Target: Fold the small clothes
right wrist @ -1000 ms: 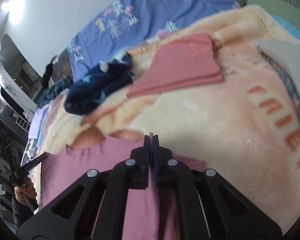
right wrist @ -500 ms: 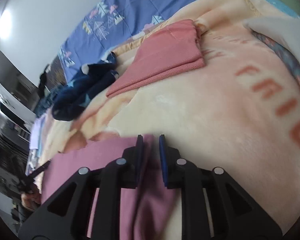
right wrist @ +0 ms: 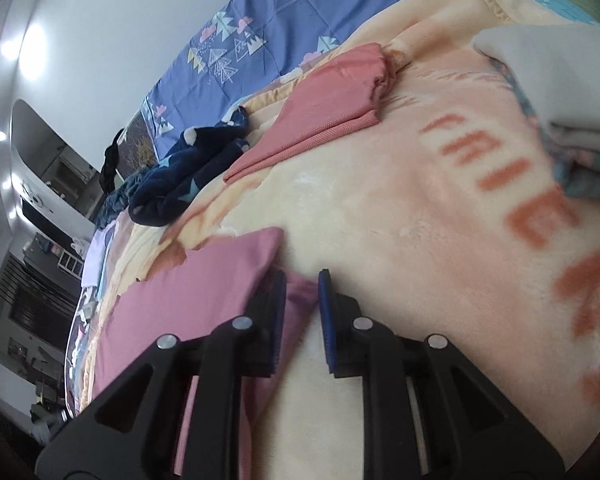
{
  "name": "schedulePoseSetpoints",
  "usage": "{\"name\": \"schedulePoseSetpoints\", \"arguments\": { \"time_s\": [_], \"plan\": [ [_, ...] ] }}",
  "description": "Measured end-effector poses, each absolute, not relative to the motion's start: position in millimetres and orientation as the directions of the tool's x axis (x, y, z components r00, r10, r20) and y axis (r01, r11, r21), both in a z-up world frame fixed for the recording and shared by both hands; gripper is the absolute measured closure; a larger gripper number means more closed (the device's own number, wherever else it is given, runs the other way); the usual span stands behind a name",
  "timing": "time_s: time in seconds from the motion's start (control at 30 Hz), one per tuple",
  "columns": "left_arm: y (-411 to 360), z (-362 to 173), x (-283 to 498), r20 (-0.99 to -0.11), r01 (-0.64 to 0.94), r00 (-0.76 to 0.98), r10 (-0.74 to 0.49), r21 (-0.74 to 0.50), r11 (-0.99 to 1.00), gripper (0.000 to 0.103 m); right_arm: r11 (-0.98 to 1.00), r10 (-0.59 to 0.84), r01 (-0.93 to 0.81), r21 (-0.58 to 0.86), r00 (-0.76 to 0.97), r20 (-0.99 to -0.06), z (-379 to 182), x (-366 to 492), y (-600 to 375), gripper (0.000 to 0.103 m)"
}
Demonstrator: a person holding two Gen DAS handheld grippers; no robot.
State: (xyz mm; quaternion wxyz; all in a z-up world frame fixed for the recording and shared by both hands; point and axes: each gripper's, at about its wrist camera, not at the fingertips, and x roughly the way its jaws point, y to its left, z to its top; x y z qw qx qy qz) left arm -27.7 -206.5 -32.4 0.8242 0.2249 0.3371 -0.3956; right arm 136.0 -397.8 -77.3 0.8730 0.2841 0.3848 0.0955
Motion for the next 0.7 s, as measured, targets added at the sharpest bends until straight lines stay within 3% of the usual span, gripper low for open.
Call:
{"name": "schedulePoseSetpoints", "arguments": {
  "time_s": [0.17,0.27,0.53,0.57,0.6,0.63,0.67,0.7],
  "plan": [
    [-260.2,-68.0,-65.1,-0.76,0.821,0.518,-0.393,0.313,0.478,0.029,0.793,0.445,0.02,0.608,0.663,-0.602,-78.1,127.0,-406.8,0.079],
    [-268.7,-70.6,-65.0,-0.751,0.801,0.55,-0.365,0.35,0.486,0.029,0.781,0.498,-0.028,0.623,0.631,-0.595,-78.1,124.6,-405.4,0.071],
    [-278.7,-69.7,-62.1,-0.744,0.772,0.58,-0.332,0.372,0.515,0.029,0.765,0.529,-0.039,0.643,0.607,-0.592,-80.7,129.6,-396.8,0.062],
    [-276.6,-69.6,-60.8,-0.748,0.774,0.574,-0.335,0.36,0.521,0.033,0.763,0.531,-0.04,0.646,0.609,-0.589,-81.1,131.5,-394.8,0.07],
    [-275.5,-69.1,-60.0,-0.754,0.78,0.561,-0.341,0.344,0.523,0.046,0.763,0.52,-0.029,0.645,0.621,-0.586,-81.6,134.4,-393.4,0.094],
    [-275.2,-68.2,-59.1,-0.76,0.787,0.549,-0.348,0.33,0.522,0.051,0.762,0.511,-0.023,0.647,0.634,-0.58,-81.8,138.1,-391.8,0.099],
    [-275.3,-66.9,-60.3,-0.755,0.787,0.553,-0.353,0.334,0.52,0.067,0.76,0.508,-0.018,0.65,0.64,-0.577,-81.8,141.1,-391.1,0.1],
    [-275.6,-65.7,-62.0,-0.743,0.784,0.566,-0.359,0.349,0.513,0.098,0.752,0.495,-0.007,0.659,0.667,-0.558,-78.5,141.9,-393.1,0.1]
  ]
}}
